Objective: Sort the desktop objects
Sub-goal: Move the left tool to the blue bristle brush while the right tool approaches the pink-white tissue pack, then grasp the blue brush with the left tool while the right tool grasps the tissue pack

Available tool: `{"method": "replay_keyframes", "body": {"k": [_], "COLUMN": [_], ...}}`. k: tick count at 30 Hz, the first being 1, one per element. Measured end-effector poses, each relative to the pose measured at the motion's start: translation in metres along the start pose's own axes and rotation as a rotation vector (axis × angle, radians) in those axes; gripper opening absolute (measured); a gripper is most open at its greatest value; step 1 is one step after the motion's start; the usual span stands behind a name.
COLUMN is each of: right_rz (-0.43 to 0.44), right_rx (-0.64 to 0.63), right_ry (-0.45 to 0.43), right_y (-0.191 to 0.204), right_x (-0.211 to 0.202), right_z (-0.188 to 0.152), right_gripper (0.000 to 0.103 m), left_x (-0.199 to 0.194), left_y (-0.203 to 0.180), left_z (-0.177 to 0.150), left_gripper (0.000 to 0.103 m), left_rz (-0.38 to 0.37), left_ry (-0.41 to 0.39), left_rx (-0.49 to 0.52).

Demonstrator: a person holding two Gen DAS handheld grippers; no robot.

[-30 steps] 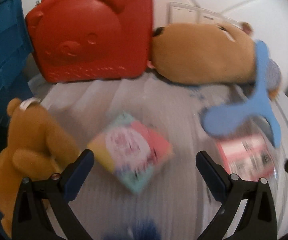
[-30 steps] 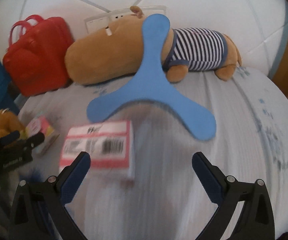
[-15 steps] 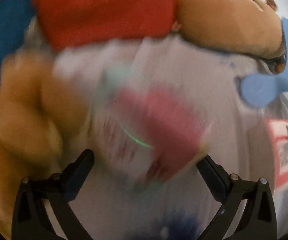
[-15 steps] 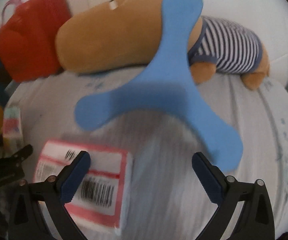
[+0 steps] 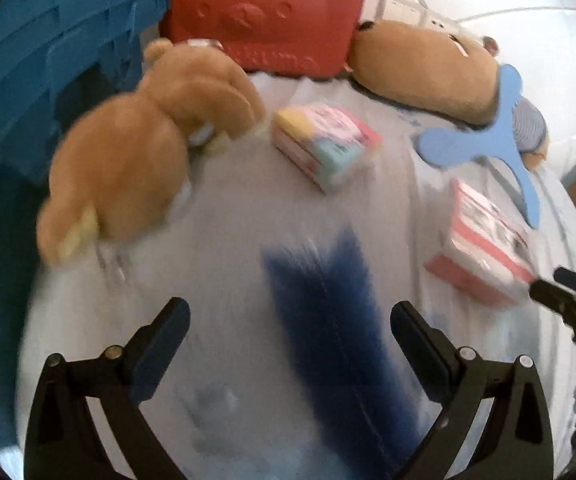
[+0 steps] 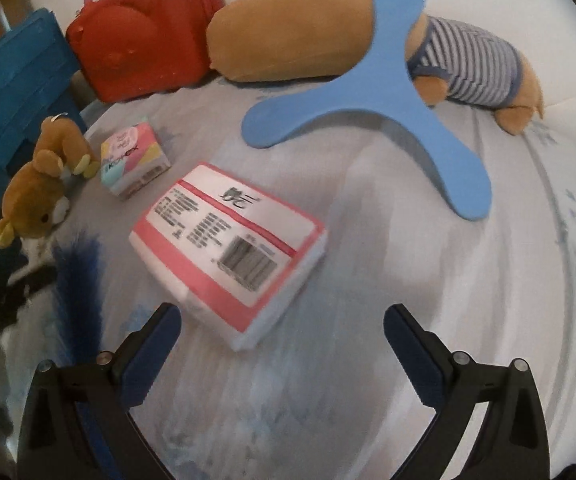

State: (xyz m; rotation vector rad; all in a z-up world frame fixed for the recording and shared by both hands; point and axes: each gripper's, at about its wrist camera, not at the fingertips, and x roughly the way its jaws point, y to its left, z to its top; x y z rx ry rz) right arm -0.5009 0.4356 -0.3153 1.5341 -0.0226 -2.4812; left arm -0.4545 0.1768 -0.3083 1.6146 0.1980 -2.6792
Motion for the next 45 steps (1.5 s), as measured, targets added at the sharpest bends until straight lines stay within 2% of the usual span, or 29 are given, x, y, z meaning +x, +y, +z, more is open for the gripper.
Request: {"method": "replay_keyframes", "body": {"k": [3,6,9,10,11,12,13,14,17,19,25,29,32,34,39,45], "right_rz": [0.009,0.015,0.011,0.002,-0.008,-0.003,0.013,0.029,0.074,0.111,0.164,0.221,0.229,0.245,0.297,0.293], "right_rx": [0.0,-0.011,-0.034,-0.054,-0.075,-0.098,-0.123,-0.156,-0.278,-0.376,-0.627,-0.688,-0.736,-0.745,-0.671,-0.559], "right_ry": [-0.017,-0.001,-0.017,-0.033,-0.049,-0.064,-0.078,-0.087,-0.098,-0.12,-0.149,-0.136,-0.117,-0.113,-0.1,-0.053], "right_y": [0.002,0.005,0.005,0.004,0.003,0.001,-0.003,-0.005,-0.006,-0.001,0.016,0.016,0.02,0.021,0.011,-0.003], "right_x": [-0.011,-0.016,-0.021,-0.021,-0.021,-0.02,-0.017,-0.013,-0.003,0.001,0.022,0.047,0.066,0.075,0.079,0.066], "right_z": [-0.014,-0.031,-0.039,-0.038,-0.037,-0.035,-0.03,-0.025,-0.01,-0.001,0.014,0.016,0.012,0.01,0.014,0.013], "right_gripper": [0.103,0.103,0.103,0.103,0.102,0.096,0.085,0.083,0.087,0.103,0.103,0.103,0.103,0.103,0.103,0.097], "left_x": [-0.003,-0.007,-0.007,-0.007,-0.008,-0.008,-0.008,-0.008,-0.009,-0.011,-0.013,-0.014,-0.013,-0.013,-0.011,-0.031], "left_y": [-0.01,-0.021,-0.026,-0.027,-0.028,-0.03,-0.031,-0.032,-0.035,-0.036,-0.037,-0.039,-0.042,-0.044,-0.049,-0.061], "left_z": [-0.023,-0.044,-0.053,-0.055,-0.057,-0.059,-0.061,-0.063,-0.069,-0.073,-0.084,-0.088,-0.087,-0.087,-0.086,-0.086], "left_gripper": [0.082,0.081,0.077,0.066,0.059,0.037,0.029,0.027,0.023,0.023,0.023,0.023,0.024,0.024,0.023,0.023], "left_rz": [-0.02,-0.034,0.011,0.029,0.047,0.066,0.084,0.102,0.157,0.19,0.266,0.299,0.316,0.326,0.345,0.346], "left_ry": [0.039,0.074,0.054,0.043,0.032,0.021,0.01,-0.002,-0.035,-0.053,-0.064,-0.101,-0.111,-0.117,-0.124,-0.134], "left_rx": [-0.009,-0.012,-0.049,-0.065,-0.081,-0.097,-0.112,-0.128,-0.176,-0.212,-0.322,-0.361,-0.37,-0.376,-0.384,-0.362]}}
